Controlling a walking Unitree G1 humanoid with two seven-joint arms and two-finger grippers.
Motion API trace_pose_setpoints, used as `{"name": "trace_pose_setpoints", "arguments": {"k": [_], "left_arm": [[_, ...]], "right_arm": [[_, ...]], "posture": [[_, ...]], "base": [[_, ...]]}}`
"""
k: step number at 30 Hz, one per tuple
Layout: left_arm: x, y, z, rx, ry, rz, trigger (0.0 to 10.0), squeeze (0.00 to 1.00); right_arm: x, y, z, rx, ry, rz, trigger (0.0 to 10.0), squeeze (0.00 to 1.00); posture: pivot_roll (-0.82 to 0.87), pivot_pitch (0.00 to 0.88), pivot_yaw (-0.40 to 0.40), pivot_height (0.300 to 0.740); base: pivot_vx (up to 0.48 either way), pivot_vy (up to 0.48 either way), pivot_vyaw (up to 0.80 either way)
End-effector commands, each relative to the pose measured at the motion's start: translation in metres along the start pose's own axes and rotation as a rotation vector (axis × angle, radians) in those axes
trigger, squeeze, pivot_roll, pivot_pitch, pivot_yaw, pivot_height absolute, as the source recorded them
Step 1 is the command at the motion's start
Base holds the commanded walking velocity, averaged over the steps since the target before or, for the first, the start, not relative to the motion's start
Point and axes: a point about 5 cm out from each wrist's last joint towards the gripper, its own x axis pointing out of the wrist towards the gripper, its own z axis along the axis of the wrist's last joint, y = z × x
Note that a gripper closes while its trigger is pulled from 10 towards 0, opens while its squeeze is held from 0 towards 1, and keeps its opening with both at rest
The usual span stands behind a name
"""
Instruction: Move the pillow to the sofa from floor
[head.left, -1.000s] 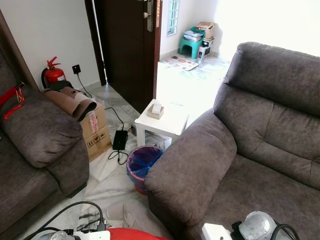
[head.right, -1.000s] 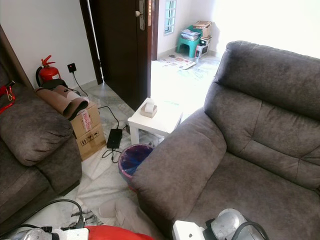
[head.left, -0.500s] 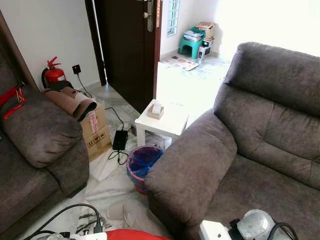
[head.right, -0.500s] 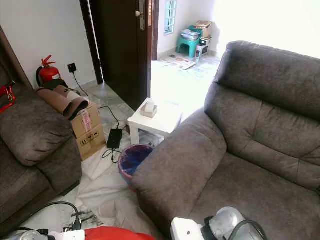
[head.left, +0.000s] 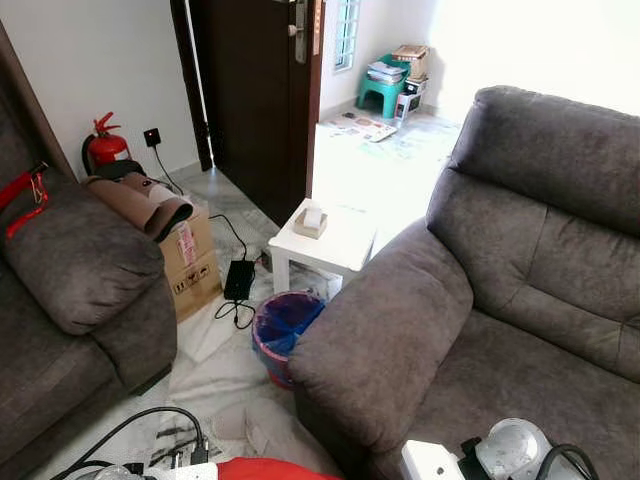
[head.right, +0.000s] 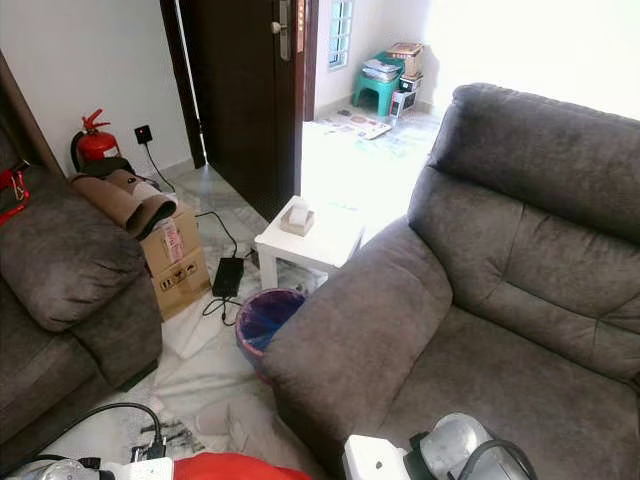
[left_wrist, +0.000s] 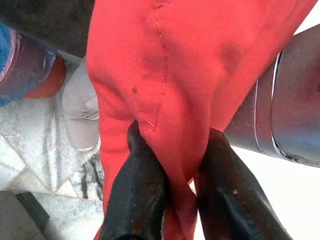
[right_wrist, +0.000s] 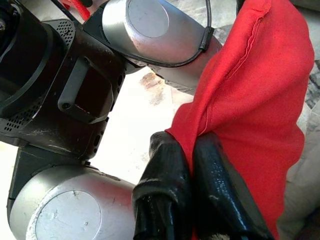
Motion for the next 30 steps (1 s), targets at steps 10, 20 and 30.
{"name": "trace_pose_setpoints", "arguments": {"k": [10, 20, 30], "left_arm": [[0.001, 0.004, 0.006, -0.017, -0.041, 0.006, 0.0, 0.00], [-0.001, 0.014, 0.010, -0.045, -0.059, 0.031, 0.0, 0.00], [-0.012, 0.082, 0.046, -0.336, -0.315, 0.504, 10.0, 0.00]], "right_arm": [[-0.005, -0.005, 0.012, -0.047, -0.063, 0.008, 10.0, 0.00], [-0.004, -0.010, 0.013, -0.044, -0.074, -0.007, 10.0, 0.00], [-0.007, -0.040, 0.023, -0.008, -0.309, -0.377, 10.0, 0.00]], "posture": [[0.14, 0.017, -0.069, 0.740], [0.14, 0.008, -0.062, 0.740], [0.15, 0.000, -0.050, 0.740]], "base": [[0.000, 0.000, 0.00], [0.000, 0.000, 0.00], [0.000, 0.000, 0.00]]}}
